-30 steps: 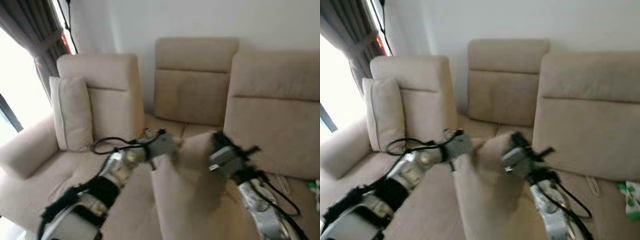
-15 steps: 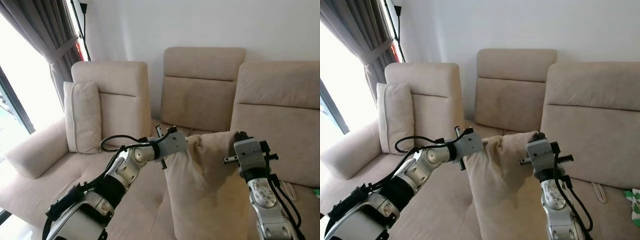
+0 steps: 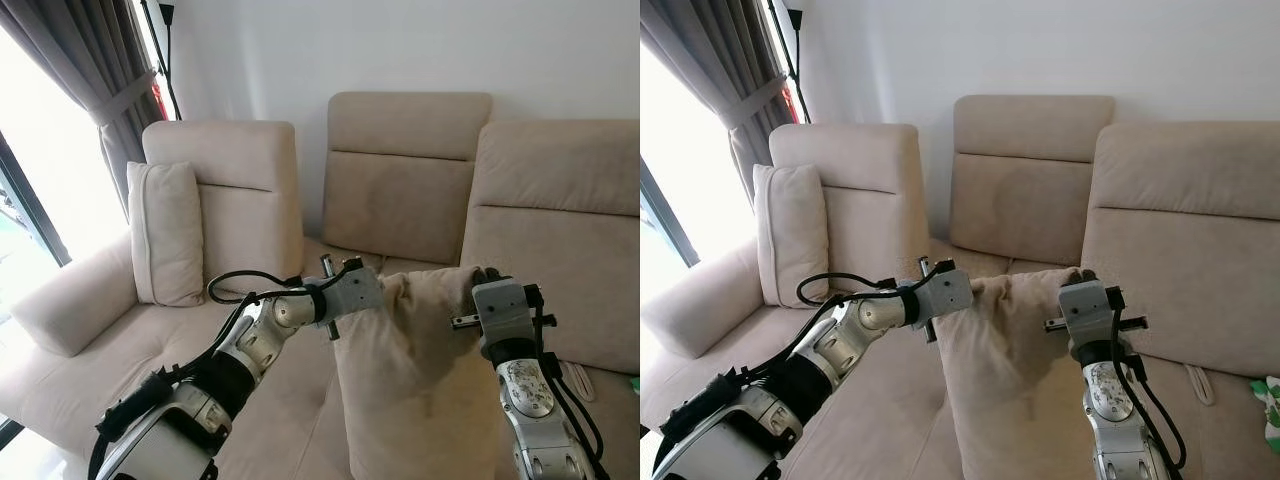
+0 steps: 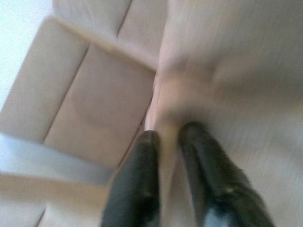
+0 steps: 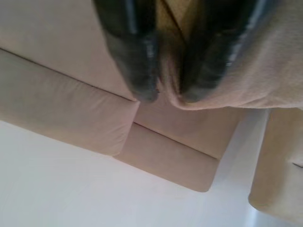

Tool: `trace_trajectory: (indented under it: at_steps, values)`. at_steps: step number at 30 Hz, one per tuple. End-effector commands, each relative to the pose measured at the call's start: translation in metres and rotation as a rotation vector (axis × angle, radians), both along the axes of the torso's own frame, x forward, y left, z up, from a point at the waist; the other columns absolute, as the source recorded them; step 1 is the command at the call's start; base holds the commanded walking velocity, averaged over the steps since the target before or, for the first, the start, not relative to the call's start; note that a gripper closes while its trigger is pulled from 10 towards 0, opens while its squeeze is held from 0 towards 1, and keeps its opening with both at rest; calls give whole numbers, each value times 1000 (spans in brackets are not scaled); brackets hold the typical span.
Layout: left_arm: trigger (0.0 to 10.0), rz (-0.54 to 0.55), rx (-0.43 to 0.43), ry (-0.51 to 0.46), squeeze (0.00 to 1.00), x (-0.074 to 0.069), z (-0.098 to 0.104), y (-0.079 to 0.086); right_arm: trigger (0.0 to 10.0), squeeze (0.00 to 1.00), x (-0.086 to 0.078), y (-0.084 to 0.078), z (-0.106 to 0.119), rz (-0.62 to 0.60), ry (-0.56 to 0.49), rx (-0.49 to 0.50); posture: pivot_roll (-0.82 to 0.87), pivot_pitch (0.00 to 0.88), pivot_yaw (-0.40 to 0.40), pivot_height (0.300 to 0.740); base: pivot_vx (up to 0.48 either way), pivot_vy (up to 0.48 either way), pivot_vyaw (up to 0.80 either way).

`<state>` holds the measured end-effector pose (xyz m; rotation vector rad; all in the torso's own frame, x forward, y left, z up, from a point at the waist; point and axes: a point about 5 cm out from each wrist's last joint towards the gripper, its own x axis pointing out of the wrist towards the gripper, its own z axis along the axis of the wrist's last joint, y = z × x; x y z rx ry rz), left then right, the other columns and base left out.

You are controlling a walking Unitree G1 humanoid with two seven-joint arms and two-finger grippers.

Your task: Move the pillow to the sofa from floor

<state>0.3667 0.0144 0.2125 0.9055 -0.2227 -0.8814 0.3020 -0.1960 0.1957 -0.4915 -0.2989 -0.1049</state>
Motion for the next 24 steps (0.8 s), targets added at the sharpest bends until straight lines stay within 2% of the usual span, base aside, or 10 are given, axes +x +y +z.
trace_trajectory:
  at_steps: [1,4,5,7,8,9,10,15,23,24]
  values:
    - [10000,-24,-21,-8,1000,-2,3,0,10000,1000,0,10,-1,45,9,5,-28,0,128,740,0,0,0]
    - [10000,-23,-31,-40,1000,-2,5,0,10000,1000,0,10,-1,41,14,0,-27,0,127,740,0,0,0]
    - [10000,-21,-38,-46,878,-2,6,-1,10000,1000,0,10,-1,38,17,-2,-26,0,127,740,0,0,0]
    - [10000,-20,-42,-47,878,-2,7,-1,10000,1000,1,10,-1,37,18,-4,-26,0,127,740,0,0,0]
    - [10000,-13,-61,-57,0,-2,9,-1,10000,55,1,9,-2,34,24,-7,-26,0,127,740,0,0,0]
    - [10000,-13,-61,-57,0,-2,9,-1,10000,55,1,9,-2,34,24,-7,-26,0,127,740,0,0,0]
    - [10000,-5,-91,-78,0,-1,13,-1,10000,0,2,9,-2,29,27,-12,-19,0,124,740,0,0,0]
    - [10000,18,-177,-134,0,0,27,1,10000,0,3,7,-6,6,49,-26,-15,0,123,740,0,0,0]
    - [10000,24,-199,-148,0,1,30,2,10000,0,3,-3,-6,-92,48,-52,-14,0,122,740,0,0,0]
    - [10000,24,-202,-148,0,0,30,2,10000,0,2,-10,-3,-158,31,-69,-13,0,121,740,0,0,0]
